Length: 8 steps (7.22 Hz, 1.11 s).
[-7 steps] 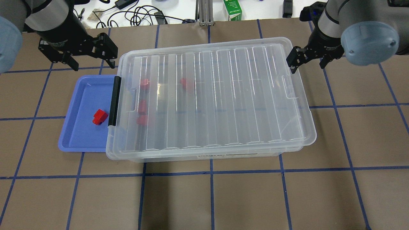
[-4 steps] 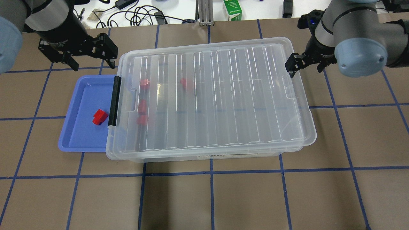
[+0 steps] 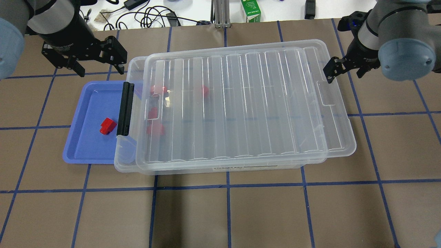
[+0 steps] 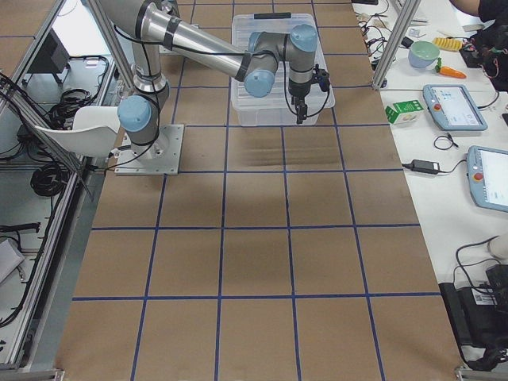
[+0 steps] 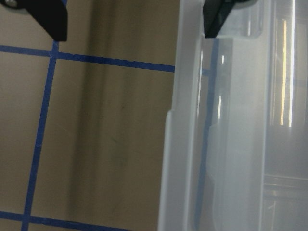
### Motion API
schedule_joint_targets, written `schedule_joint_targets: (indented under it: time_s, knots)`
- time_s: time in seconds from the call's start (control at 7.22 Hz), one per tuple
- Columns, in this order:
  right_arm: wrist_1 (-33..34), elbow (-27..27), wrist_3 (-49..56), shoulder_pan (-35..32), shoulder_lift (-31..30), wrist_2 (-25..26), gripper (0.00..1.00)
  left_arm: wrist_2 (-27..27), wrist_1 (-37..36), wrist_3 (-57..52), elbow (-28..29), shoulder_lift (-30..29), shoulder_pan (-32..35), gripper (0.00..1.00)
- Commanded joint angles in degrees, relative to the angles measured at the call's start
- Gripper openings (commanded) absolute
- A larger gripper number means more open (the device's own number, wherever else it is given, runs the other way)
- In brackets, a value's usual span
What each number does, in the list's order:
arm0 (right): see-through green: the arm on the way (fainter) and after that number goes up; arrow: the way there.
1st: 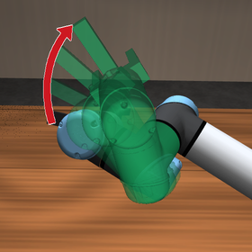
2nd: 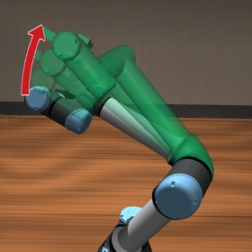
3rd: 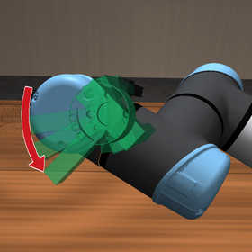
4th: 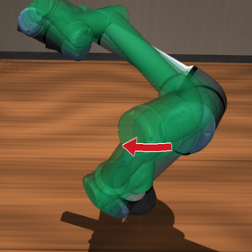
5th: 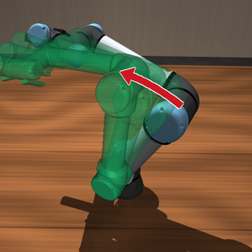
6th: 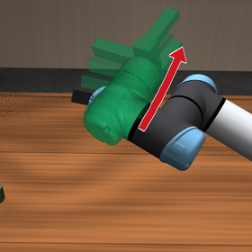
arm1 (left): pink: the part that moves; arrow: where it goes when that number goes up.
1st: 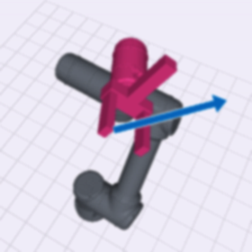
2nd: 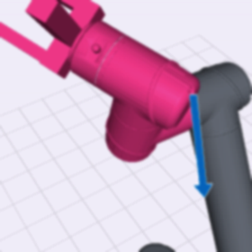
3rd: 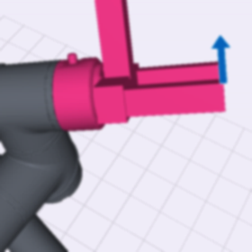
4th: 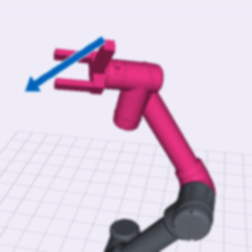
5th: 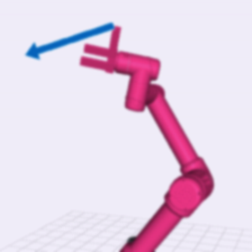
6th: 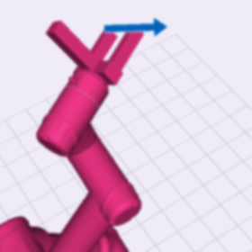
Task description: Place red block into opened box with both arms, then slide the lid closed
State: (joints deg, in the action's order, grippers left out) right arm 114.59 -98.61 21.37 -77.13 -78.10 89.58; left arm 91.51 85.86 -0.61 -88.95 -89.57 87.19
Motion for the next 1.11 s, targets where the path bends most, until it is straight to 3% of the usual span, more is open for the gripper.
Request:
schedule_joint_targets:
  time_s: [0.0,0.28,0.55,0.97]
  knots:
    - [0.11,0.00,3.06,3.46,0.14,-0.02,0.98,0.24,0.00,-0.35,0.00,0.01,0.00,1.00]
    - [-0.24,0.08,6.82,7.76,0.05,0.07,1.00,0.24,-0.08,-1.66,-0.17,-0.34,-0.79,1.00]
    - [-0.25,0.35,7.19,10.76,0.05,0.16,1.00,-0.11,0.18,-11.29,-0.61,-1.75,-7.60,1.00]
    - [0.02,0.53,7.63,12.53,0.05,0.24,1.00,-6.60,-5.06,-21.76,-9.20,-4.47,-15.45,1.00]
